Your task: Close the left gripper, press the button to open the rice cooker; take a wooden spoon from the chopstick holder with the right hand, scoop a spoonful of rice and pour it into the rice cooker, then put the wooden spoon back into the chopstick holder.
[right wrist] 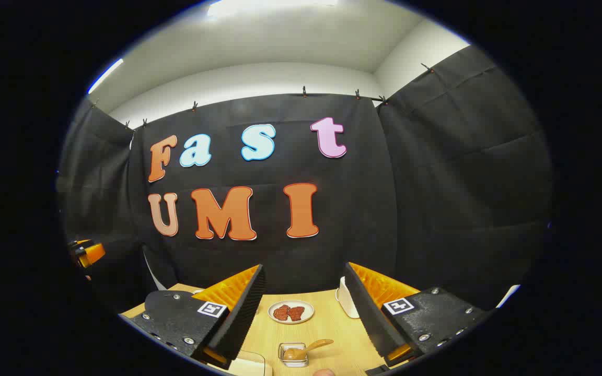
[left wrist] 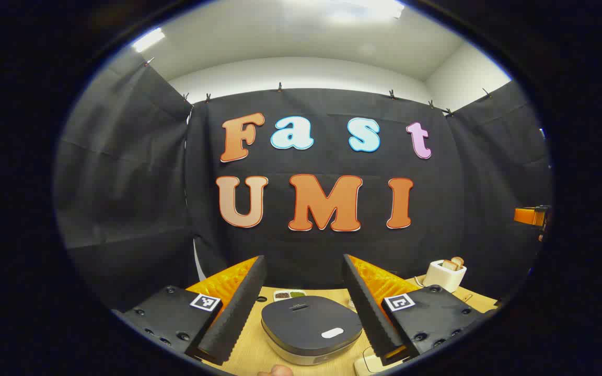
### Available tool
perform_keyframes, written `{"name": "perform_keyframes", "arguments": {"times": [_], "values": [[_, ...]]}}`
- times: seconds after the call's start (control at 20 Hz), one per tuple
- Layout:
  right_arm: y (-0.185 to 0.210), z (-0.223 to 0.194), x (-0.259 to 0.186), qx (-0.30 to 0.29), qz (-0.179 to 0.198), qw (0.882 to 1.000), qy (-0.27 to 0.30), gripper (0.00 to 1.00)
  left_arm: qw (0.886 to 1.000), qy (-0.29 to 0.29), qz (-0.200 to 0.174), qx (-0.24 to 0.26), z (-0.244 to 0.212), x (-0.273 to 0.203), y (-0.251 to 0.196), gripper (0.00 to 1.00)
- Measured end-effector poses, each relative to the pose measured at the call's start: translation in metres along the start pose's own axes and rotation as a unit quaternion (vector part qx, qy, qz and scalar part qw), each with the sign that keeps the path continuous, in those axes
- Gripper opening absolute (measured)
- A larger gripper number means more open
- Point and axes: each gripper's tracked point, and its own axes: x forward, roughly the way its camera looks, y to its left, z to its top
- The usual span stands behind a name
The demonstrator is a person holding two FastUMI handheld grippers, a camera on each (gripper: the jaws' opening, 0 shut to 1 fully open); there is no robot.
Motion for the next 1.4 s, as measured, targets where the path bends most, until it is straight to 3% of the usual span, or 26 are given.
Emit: {"name": "perform_keyframes", "arguments": {"times": [0.7,0.85,1.2,1.4], "values": [[0.02,-0.02,0.011,0.014,0.039,0.999,0.024,0.94,1.0,-0.002,0.019,0.001,0.004,0.003,0.017,0.99],[0.02,-0.021,0.015,0.016,0.041,0.999,0.025,0.94,1.0,0.009,0.009,-0.016,-0.001,0.005,0.014,0.99],[0.013,-0.021,0.017,0.02,0.039,0.999,0.018,0.94,1.0,0.013,-0.003,-0.007,-0.001,0.006,0.01,0.96],[0.012,-0.026,0.018,0.019,0.042,0.999,0.019,0.94,0.999,0.035,-0.014,0.002,-0.015,0.007,0.001,0.47]]}}
